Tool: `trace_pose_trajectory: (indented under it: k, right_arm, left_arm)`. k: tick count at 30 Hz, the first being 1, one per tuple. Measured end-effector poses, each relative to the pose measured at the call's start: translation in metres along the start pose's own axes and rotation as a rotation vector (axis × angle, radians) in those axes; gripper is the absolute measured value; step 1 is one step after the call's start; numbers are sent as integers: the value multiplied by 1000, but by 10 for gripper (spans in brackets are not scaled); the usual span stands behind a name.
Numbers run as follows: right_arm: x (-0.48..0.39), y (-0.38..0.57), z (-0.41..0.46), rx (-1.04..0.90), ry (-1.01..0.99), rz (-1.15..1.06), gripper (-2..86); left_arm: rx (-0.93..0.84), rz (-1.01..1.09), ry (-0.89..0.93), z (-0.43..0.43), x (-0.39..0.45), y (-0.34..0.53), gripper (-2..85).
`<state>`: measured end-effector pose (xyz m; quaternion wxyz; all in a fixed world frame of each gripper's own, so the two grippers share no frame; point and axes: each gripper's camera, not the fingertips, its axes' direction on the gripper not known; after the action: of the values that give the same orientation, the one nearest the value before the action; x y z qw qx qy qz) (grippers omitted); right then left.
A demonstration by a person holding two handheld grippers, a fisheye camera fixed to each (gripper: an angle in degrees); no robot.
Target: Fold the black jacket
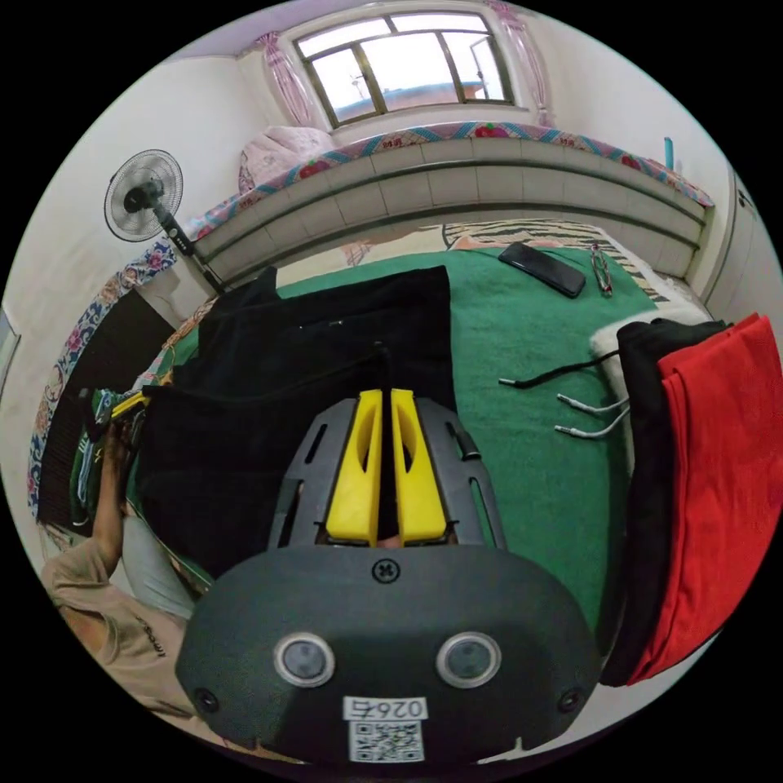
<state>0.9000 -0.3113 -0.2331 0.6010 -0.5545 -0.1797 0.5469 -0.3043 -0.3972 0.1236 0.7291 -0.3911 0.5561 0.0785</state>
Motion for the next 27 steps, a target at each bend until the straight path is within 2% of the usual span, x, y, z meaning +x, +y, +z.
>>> trace_pose_trajectory:
  k: [4, 6, 8, 11, 13, 15, 17, 18, 20, 21, 23, 24, 25, 27]
  right_arm:
    - [-14, -8, 31, -16, 72, 0, -13]
    - [-12, -12, 59, -89, 97, 31, -10]
    - [-7, -15, 107, -266, 162, 69, 5]
    - [-15, -17, 119, -257, 158, 99, 9]
    - [-28, -18, 111, -184, 160, 86, 9]
    - [-45, -17, 111, -143, 164, 60, 8]
    - [-62, -17, 133, -154, 180, 15, -3]
    - [-65, -18, 145, -189, 181, 5, -7]
    - [-70, -21, 196, -390, 180, -16, -11]
    - [-72, -22, 200, -381, 177, -12, -11]
    - [-86, -25, 188, -291, 150, 3, -11]
    - [-91, -24, 181, -251, 133, -5, -10]
    - [-103, -21, 169, -187, 72, -28, -8]
    - [-121, -15, 158, -139, -51, -75, 2]
  left_arm:
    - [-69, -28, -8, 23, -16, -4, 62]
    - [-142, -88, 9, 46, -28, -2, 76]
    - [-255, -152, -2, 72, -39, 3, 80]
    - [-226, -283, 64, 57, -63, 2, 28]
    - [-80, -423, 12, 15, -78, 7, -3]
    - [51, -456, 63, -9, -79, 14, -7]
    - [94, -414, 134, -11, -70, 14, -9]
    - [41, -355, 179, 5, -61, 9, -9]
    - [-193, -278, 239, 50, -48, 0, -9]
    - [-377, -239, 216, 81, -38, -2, -8]
    - [-326, -252, 179, 74, -33, -11, -8]
    - [-244, -236, 203, 59, -27, -18, -7]
    - [-141, -196, 260, 42, -18, -23, -5]
    - [-51, -96, 398, 24, 0, -29, 3]
